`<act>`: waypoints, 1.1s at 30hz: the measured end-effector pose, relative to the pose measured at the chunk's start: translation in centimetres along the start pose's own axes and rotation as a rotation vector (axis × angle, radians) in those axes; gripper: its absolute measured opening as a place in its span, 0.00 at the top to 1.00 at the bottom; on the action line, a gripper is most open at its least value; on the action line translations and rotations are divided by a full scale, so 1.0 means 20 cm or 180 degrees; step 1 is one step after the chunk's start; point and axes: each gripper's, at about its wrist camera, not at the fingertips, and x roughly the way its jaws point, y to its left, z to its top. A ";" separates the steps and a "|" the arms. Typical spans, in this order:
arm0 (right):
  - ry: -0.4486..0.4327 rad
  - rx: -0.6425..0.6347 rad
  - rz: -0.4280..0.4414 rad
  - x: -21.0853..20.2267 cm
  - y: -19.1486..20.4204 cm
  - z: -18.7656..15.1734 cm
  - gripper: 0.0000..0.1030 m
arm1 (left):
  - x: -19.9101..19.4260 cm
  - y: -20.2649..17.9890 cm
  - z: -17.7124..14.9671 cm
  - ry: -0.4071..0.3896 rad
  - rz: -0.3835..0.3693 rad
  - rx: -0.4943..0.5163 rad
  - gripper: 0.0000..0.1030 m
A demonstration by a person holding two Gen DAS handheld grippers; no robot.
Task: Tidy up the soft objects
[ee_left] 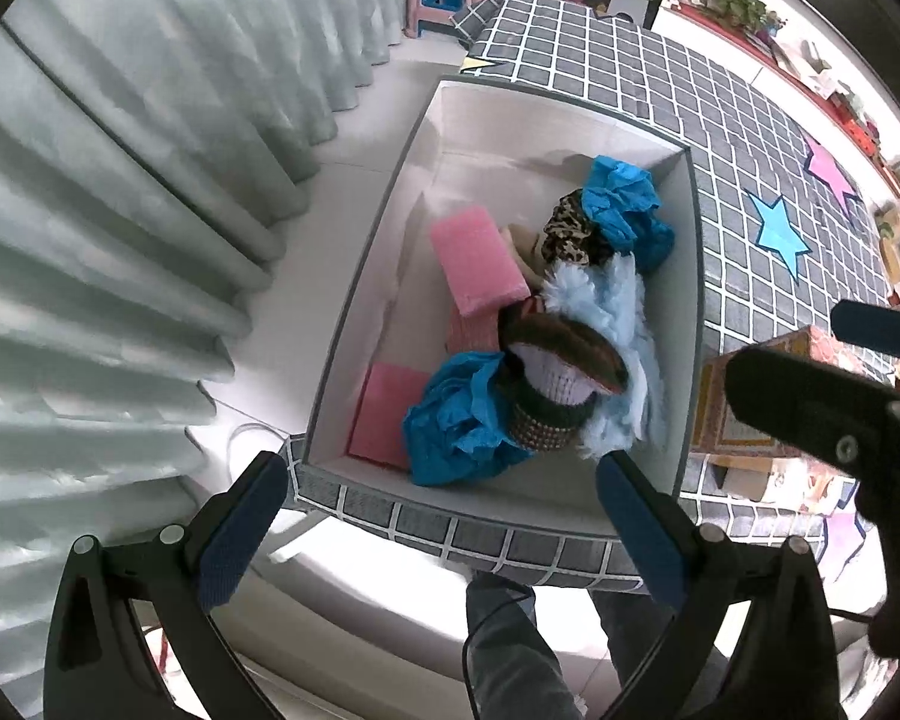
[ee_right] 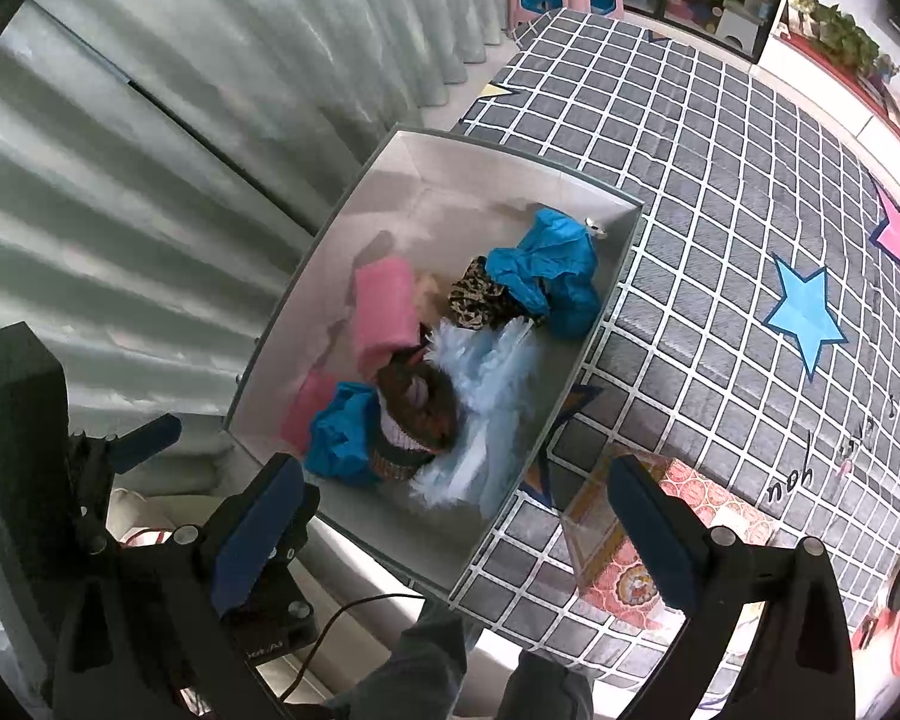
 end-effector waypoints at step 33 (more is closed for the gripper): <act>-0.0219 -0.0182 -0.0435 -0.11 0.09 -0.09 0.01 | -0.16 0.03 -0.10 -0.0207 0.0089 0.0173 0.00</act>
